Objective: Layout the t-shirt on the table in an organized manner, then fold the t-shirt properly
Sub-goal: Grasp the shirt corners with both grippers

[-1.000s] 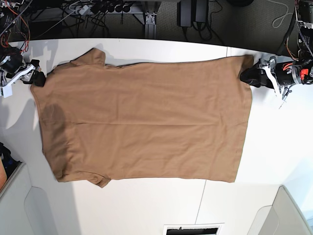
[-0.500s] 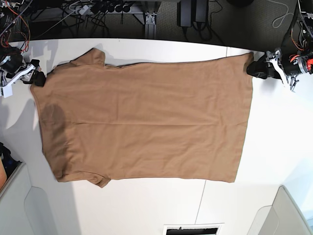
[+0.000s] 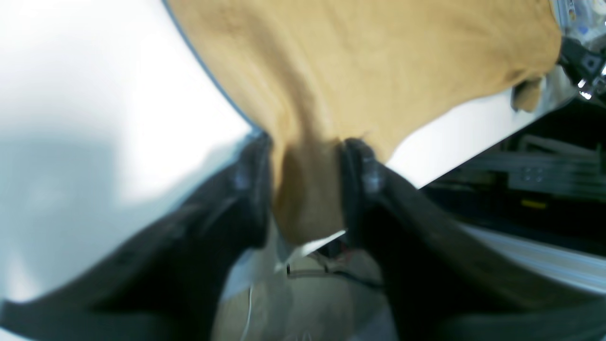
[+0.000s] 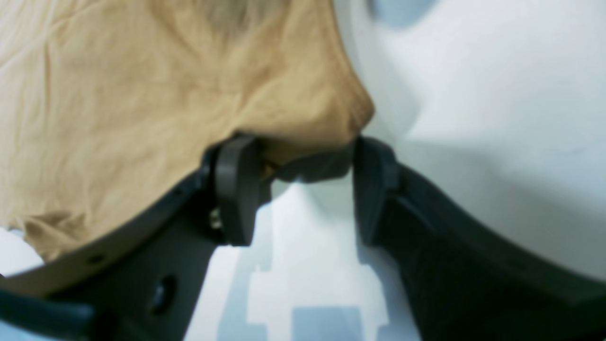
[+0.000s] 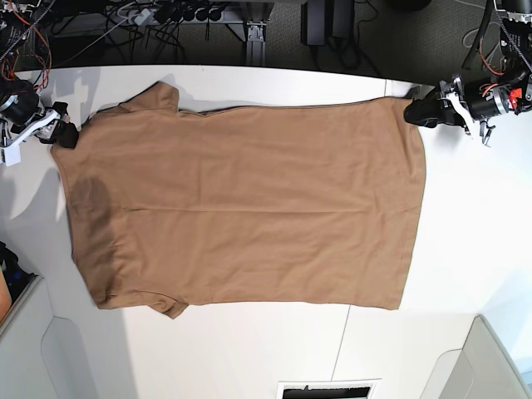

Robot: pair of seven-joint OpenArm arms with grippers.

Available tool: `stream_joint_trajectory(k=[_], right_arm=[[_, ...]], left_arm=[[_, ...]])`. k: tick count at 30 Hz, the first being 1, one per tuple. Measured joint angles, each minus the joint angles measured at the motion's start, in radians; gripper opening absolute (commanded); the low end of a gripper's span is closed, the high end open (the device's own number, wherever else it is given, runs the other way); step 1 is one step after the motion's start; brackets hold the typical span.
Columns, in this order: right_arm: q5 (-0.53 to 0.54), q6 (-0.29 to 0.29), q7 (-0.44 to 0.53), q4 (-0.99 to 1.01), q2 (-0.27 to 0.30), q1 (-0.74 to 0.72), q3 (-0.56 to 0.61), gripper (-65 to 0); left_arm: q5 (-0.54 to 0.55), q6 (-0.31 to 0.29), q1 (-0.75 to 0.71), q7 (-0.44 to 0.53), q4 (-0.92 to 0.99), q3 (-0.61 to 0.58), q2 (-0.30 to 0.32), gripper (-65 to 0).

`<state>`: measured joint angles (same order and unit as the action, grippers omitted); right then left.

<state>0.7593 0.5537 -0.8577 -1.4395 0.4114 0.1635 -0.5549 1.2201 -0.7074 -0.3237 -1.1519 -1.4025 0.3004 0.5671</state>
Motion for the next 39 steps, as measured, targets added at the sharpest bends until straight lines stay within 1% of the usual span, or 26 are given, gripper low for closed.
stream_joint_trajectory(k=[1, 2, 4, 5, 10, 16, 27, 34, 37, 39], right_arm=[[0.001, 0.000, 0.000, 0.000, 0.000, 0.000, 0.000, -41.9], [0.001, 0.000, -0.004, 0.000, 0.000, 0.000, 0.000, -48.5], [0.001, 0.000, -0.011, 0.000, 0.000, 0.000, 0.000, -64.0], [0.002, 0.000, -0.014, 0.000, 0.000, 0.000, 0.000, -65.0], [0.001, 0.000, -0.015, 0.000, 0.001, 0.000, 0.000, -65.0], [0.004, 0.005, -0.020, -0.008, 0.001, -0.007, 0.000, -65.0], [0.001, 0.008, -0.030, -0.011, 0.002, -0.139, 0.000, -65.0], [0.000, 0.008, -0.035, -0.011, 0.002, -0.183, -0.001, -65.0], [-0.001, 0.007, -0.110, -0.011, 0.002, -0.179, -0.001, -65.0], [0.004, 0.008, -0.140, -0.011, 0.001, -0.169, -0.001, -65.0]], left_arm=[[-0.003, 0.000, 0.000, -0.002, 0.000, 0.000, 0.000, -51.1], [-0.008, 0.003, 0.000, -0.004, 0.000, 0.000, -0.002, -54.2], [-0.011, 0.003, 0.000, -0.008, 0.001, -0.001, -0.002, -61.4], [-0.016, 0.003, 0.000, -0.008, 0.001, -0.002, -0.002, -64.9], [-0.024, 0.003, 0.017, -0.022, 0.002, -0.006, 0.016, -65.0], [-0.056, 0.010, 0.064, -0.037, 0.002, -0.007, 0.077, -65.0], [-0.045, 0.011, 0.085, -0.038, 0.002, -0.008, 0.079, -65.0], [-0.048, 0.011, 0.156, -0.040, 0.002, -0.008, 0.079, -65.0], [-0.048, 0.011, 0.159, -0.041, 0.002, -0.008, 0.079, -65.0], [-0.048, 0.011, 0.158, -0.041, 0.002, -0.008, 0.079, -65.0]])
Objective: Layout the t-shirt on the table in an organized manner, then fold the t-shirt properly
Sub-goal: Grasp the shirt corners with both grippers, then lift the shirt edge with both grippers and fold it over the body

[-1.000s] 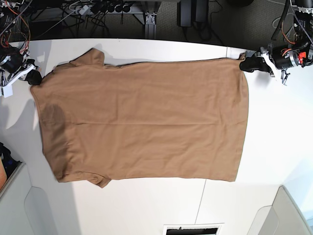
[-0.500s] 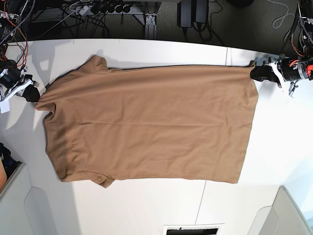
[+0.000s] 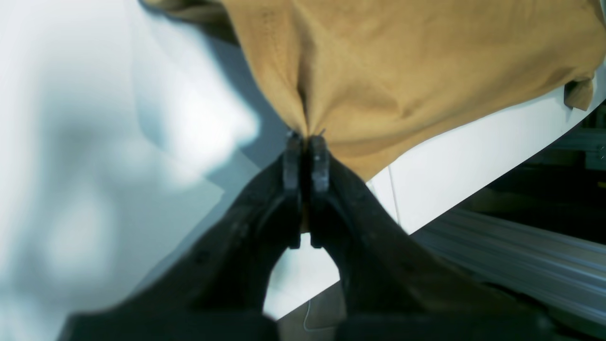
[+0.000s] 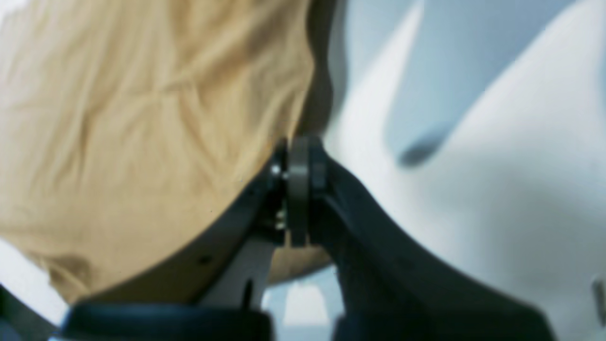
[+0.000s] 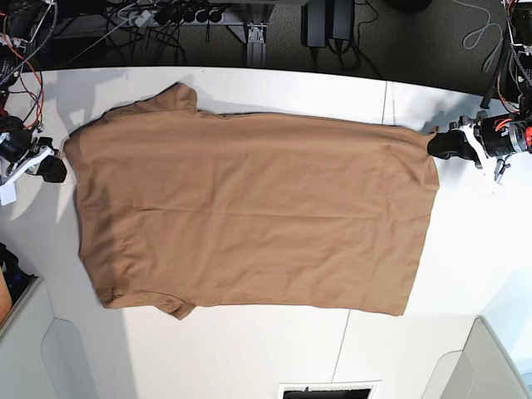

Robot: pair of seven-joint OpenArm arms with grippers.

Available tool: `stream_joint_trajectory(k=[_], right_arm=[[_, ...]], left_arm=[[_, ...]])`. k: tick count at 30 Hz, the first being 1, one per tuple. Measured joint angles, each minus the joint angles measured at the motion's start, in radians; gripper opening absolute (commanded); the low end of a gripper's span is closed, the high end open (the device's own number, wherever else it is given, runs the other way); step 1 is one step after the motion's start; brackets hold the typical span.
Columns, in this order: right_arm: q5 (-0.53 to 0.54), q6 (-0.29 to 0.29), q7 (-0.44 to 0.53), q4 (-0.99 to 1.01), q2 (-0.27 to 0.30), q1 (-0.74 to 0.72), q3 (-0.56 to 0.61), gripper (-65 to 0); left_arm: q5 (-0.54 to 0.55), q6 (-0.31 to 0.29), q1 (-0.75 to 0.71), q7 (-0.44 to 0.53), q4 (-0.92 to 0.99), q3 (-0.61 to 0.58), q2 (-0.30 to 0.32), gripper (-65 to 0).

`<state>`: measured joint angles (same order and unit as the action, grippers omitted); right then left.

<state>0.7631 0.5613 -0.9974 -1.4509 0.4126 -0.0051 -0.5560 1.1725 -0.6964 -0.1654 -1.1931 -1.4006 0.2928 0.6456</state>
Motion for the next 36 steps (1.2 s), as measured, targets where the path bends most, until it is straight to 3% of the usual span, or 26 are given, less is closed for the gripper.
stream_joint_trajectory(k=[4, 6, 8, 12, 16, 18, 23, 36], right_arm=[[0.043, 0.000, -0.016, -0.002, 0.000, 0.043, -0.011, -63.7], [0.063, 0.000, -0.049, -0.009, -0.001, 0.065, -0.042, -53.3], [0.113, 0.000, -0.093, -0.027, 0.000, 0.083, -0.089, -48.6], [0.164, 0.011, -0.115, -0.063, 0.003, 0.123, -0.167, -48.7], [0.163, 0.012, -0.117, -0.064, -0.007, 0.205, -0.167, -48.7], [0.164, 0.012, -0.114, -0.064, -0.029, 0.241, -0.164, -48.2], [0.188, 0.019, -0.103, -0.064, -0.090, 0.257, -0.161, -39.3], [0.155, 0.023, -0.034, -0.064, -0.211, 0.204, -0.075, -39.4]], left_arm=[[-0.003, 0.000, 0.000, 0.000, 0.000, 0.000, 0.000, -65.0], [-0.005, 0.000, 0.000, -0.004, 0.000, 0.000, 0.000, -65.0], [-0.006, 0.000, 0.000, -0.004, 0.000, 0.000, 0.000, -65.0], [-0.011, 0.000, 0.000, -0.004, 0.000, 0.000, 0.000, -65.0], [-0.012, 0.000, 0.000, -0.004, 0.000, 0.000, -0.001, -65.0], [-0.011, 0.000, 0.000, -0.003, 0.000, 0.000, -0.006, -65.0], [-0.013, 0.000, 0.000, -0.003, 0.000, 0.000, -0.011, -65.0], [-0.002, 0.000, -0.003, -0.004, 0.000, 0.000, -0.011, -65.0]])
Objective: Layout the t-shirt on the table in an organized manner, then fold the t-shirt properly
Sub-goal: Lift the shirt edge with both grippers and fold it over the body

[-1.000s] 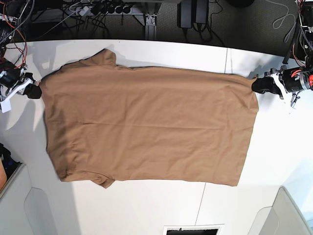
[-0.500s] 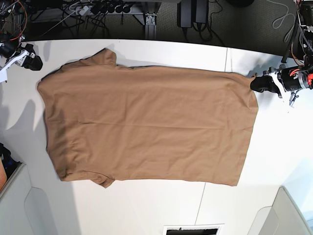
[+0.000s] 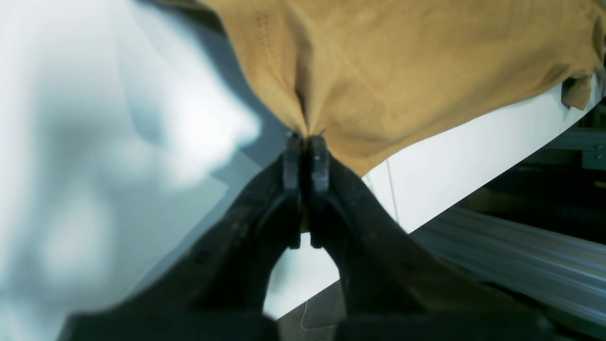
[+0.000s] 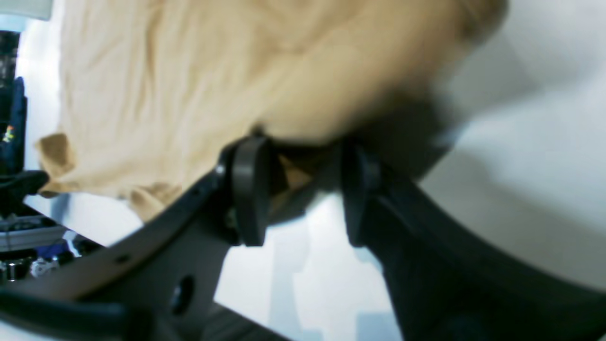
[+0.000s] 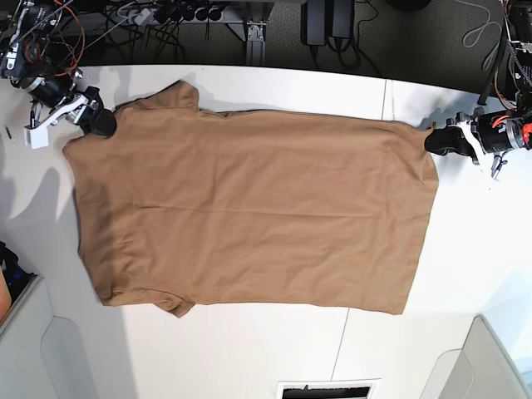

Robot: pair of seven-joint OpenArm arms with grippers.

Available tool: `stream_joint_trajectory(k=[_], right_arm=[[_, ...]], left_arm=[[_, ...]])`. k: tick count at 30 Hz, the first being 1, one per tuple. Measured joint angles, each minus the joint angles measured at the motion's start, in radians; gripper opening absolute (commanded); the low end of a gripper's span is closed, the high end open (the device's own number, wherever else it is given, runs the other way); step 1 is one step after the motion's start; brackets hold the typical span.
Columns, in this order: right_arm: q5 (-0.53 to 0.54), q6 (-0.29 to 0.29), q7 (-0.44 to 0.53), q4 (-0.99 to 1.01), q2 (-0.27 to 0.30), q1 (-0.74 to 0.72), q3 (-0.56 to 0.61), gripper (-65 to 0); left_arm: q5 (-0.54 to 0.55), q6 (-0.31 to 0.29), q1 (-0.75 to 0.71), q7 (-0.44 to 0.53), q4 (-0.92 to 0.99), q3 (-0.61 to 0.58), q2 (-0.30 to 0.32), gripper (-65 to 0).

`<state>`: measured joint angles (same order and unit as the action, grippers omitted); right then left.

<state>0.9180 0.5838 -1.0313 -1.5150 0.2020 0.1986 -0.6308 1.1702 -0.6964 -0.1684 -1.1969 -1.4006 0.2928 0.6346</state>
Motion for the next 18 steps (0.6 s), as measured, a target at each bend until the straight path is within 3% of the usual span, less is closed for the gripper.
stream_joint_trajectory(k=[2, 6, 14, 18], right_arm=[[-0.011, 0.000, 0.015, 0.000, -0.011, -0.005, 0.011, -42.4], [-0.031, 0.000, 0.013, -0.001, -0.017, -0.005, 0.019, -65.0], [-0.032, 0.000, 0.013, -0.002, -0.016, -0.005, 0.015, -65.0], [-0.037, 0.000, -0.004, -0.059, -0.016, -0.002, -0.042, -65.0]], left_arm=[[0.000, 0.000, 0.000, 0.000, 0.000, 0.000, 0.000, -65.0], [0.000, 0.000, 0.000, 0.000, 0.000, 0.000, 0.000, -65.0], [0.008, 0.000, 0.000, -0.001, 0.000, 0.000, 0.003, -65.0], [0.024, 0.000, 0.003, -0.007, -0.040, 0.000, 0.025, -65.0]])
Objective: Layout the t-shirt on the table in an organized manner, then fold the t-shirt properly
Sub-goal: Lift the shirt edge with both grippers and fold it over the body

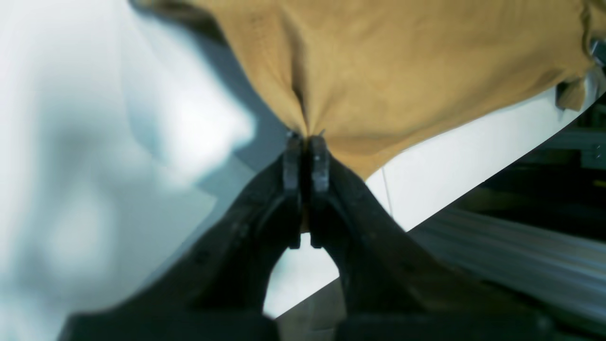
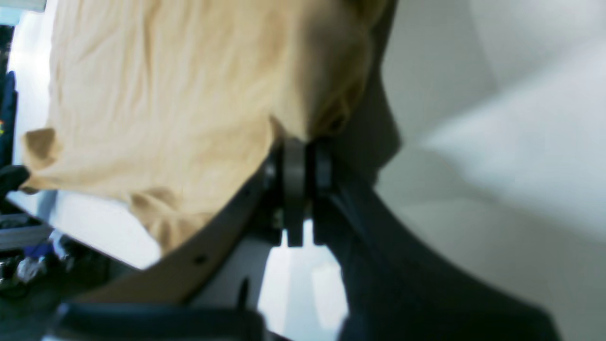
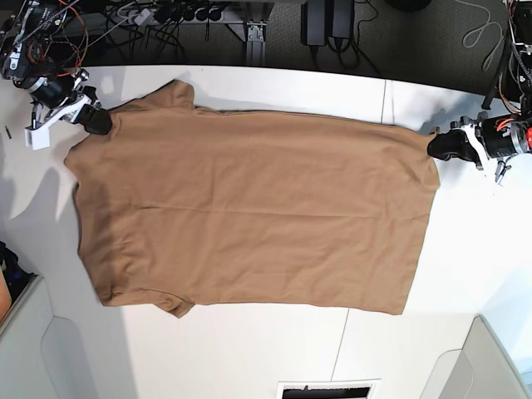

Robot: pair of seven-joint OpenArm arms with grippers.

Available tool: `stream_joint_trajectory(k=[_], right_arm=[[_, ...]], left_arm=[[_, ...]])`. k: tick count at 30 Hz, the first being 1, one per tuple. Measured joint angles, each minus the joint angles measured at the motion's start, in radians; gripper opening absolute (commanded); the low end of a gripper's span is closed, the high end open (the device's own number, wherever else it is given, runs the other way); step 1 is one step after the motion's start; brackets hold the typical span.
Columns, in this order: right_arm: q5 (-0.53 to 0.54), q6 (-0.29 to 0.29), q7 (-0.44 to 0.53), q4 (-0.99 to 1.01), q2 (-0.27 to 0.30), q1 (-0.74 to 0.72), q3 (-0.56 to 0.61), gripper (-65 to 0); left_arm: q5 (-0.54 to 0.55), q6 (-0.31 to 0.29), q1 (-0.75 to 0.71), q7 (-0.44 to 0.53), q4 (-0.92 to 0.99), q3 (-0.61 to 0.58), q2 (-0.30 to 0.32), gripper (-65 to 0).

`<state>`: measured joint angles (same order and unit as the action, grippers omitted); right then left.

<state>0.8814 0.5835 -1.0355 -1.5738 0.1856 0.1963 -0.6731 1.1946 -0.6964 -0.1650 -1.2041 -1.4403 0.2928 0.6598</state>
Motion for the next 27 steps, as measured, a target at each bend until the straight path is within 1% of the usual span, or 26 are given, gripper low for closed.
stream_joint_trajectory(k=[2, 4, 6, 9, 13, 16, 21, 24, 27], right_arm=[[0.010, 0.000, 0.005, -0.032, 0.008, 0.000, -0.034, -65.0], [0.016, 0.001, 0.015, -0.046, 0.030, 0.000, -0.045, -65.0], [0.018, 0.000, 0.028, -0.045, 0.048, -0.009, -0.045, -65.0], [-0.006, 0.001, 0.026, -0.045, 0.059, -0.042, -0.045, -65.0], [-0.011, 0.006, 0.032, -0.043, 0.063, -0.100, -0.045, -65.0], [-0.039, 0.006, 0.036, -0.028, 0.064, -0.148, -0.045, -65.0], [-0.074, 0.004, 0.048, 0.034, 0.064, -0.223, -0.045, -65.0], [-0.102, 0.005, 0.069, 0.084, 0.063, -0.256, -0.045, -65.0], [-0.131, 0.005, 0.090, 0.135, 0.064, -0.293, -0.045, -65.0]], left_arm=[[0.004, 0.000, 0.002, 0.001, -0.034, 0.000, 0.009, -65.0], [0.005, 0.000, 0.005, 0.004, -0.058, 0.000, 0.013, -65.0], [-0.006, 0.000, 0.009, 0.040, -0.066, 0.000, 0.013, -65.0], [-0.084, 0.000, 0.025, 0.100, -0.066, -0.002, 0.013, -65.0], [-0.140, 0.001, 0.063, 0.143, -0.066, -0.012, 0.011, -65.0], [-0.191, 0.000, 0.101, 0.167, -0.066, -0.064, 0.011, -65.0], [-0.313, 0.000, 0.161, 0.278, -0.020, -0.191, 0.011, -65.0], [-0.329, 0.000, 0.214, 0.315, 0.038, -0.238, 0.011, -65.0], [-0.329, 0.000, 0.264, 0.317, 0.092, -0.282, 0.011, -65.0]])
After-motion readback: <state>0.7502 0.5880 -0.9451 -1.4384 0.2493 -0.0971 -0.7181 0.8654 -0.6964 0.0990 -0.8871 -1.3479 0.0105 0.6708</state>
